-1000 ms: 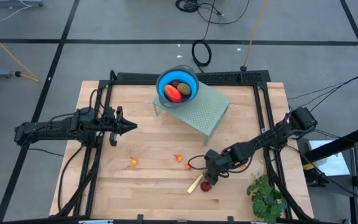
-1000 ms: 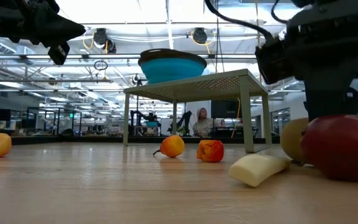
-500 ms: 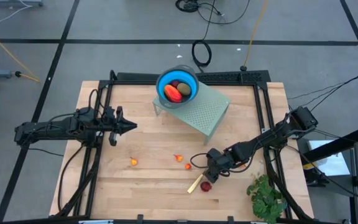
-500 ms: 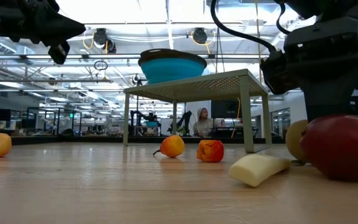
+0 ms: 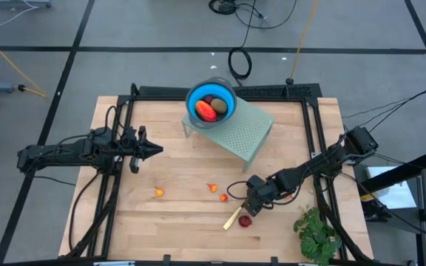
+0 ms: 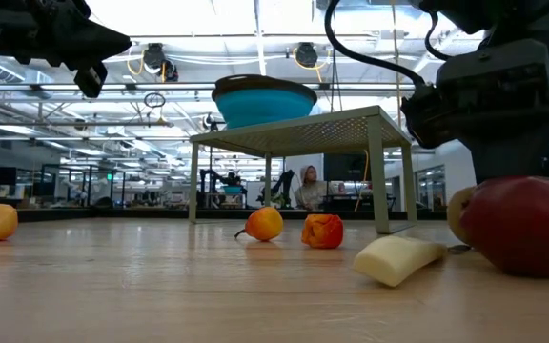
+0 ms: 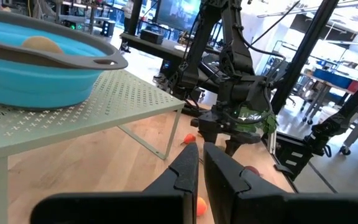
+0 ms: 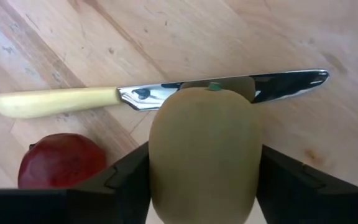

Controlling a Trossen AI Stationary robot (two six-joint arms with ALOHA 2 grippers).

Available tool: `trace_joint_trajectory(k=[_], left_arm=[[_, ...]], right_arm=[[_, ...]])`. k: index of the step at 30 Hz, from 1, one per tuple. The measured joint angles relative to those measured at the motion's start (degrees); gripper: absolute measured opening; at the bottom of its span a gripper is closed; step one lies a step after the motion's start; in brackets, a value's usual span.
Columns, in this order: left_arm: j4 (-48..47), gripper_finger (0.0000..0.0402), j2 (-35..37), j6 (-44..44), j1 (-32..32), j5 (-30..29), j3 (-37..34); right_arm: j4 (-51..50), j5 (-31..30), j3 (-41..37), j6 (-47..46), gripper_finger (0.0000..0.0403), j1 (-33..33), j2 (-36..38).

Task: Pick & Place Fruit
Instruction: Put the kiwi into the blue strainer bowl on the shelf

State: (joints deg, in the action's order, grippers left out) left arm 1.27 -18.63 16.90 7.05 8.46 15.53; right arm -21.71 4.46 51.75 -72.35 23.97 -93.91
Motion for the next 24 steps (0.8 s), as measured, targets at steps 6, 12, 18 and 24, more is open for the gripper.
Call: trace_joint_trajectory(k=[6,12,18,24], left_arm=[[-0.03,0.0024,0.0,-0.17,0.0,-0.01,0.0],[-0.05,0.0024,0.0,-0.26,-0.01,-0.01,0.0],[-0.12,0.0024,0.02,-1.72,-0.01,-0.01,0.0],[-0.25,0.0024,0.01,-2.35,-0.02,-0.01,0.0]], right_arm=[[0.07,1.81,0.0,-0.99,0.0209,-0.02,0.0],[-0.7,3.64,-0.14,-2.53,0.021,0.18,1.47],[-1.69,3.34,-0.13,-3.39,0.021,0.15,4.94],[-1.93,3.24,-0.11,-3.48,0.021,0.15,8.22]])
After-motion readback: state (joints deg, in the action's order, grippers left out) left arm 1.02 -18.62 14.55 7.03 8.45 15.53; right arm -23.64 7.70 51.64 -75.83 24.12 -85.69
